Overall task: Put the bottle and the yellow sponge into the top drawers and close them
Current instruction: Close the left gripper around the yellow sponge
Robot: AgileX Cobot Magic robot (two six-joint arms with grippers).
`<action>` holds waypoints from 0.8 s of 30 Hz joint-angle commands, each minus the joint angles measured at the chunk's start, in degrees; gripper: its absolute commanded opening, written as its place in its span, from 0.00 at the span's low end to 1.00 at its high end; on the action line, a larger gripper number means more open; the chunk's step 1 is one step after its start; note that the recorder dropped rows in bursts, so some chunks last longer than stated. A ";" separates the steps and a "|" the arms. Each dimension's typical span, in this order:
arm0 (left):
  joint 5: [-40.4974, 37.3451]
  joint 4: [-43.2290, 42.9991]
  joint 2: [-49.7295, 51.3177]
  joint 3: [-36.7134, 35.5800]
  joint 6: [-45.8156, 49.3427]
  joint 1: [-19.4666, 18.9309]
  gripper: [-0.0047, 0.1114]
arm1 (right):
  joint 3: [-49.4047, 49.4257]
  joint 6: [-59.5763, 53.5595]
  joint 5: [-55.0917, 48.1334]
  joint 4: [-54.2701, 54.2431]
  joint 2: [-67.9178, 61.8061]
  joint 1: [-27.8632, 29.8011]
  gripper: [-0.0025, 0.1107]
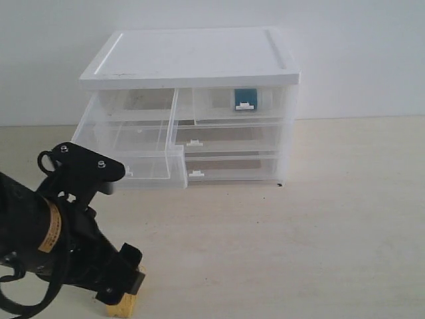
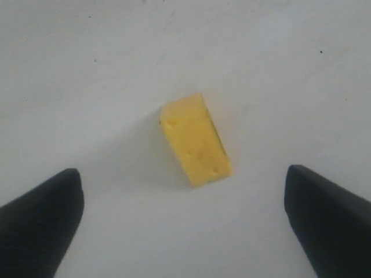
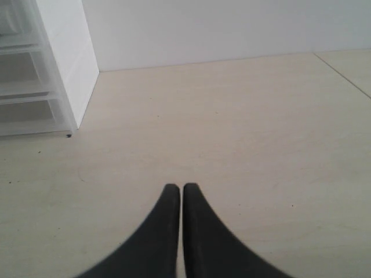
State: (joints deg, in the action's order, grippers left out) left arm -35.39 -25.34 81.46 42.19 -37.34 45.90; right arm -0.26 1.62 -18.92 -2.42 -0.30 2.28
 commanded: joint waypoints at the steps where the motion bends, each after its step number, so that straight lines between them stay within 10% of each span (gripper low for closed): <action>1: 7.74 -0.57 4.72 0.36 -2.55 -0.06 0.79 | 0.26 -0.22 0.46 0.17 0.30 -0.14 0.02; 24: 16.41 -1.44 15.85 0.36 -3.59 -6.36 0.79 | 0.26 -0.22 0.46 0.17 0.30 -0.14 0.02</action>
State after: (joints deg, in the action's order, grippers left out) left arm -19.61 -26.49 96.60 42.31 -40.17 40.38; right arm -0.26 1.62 -18.92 -2.31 -0.30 2.28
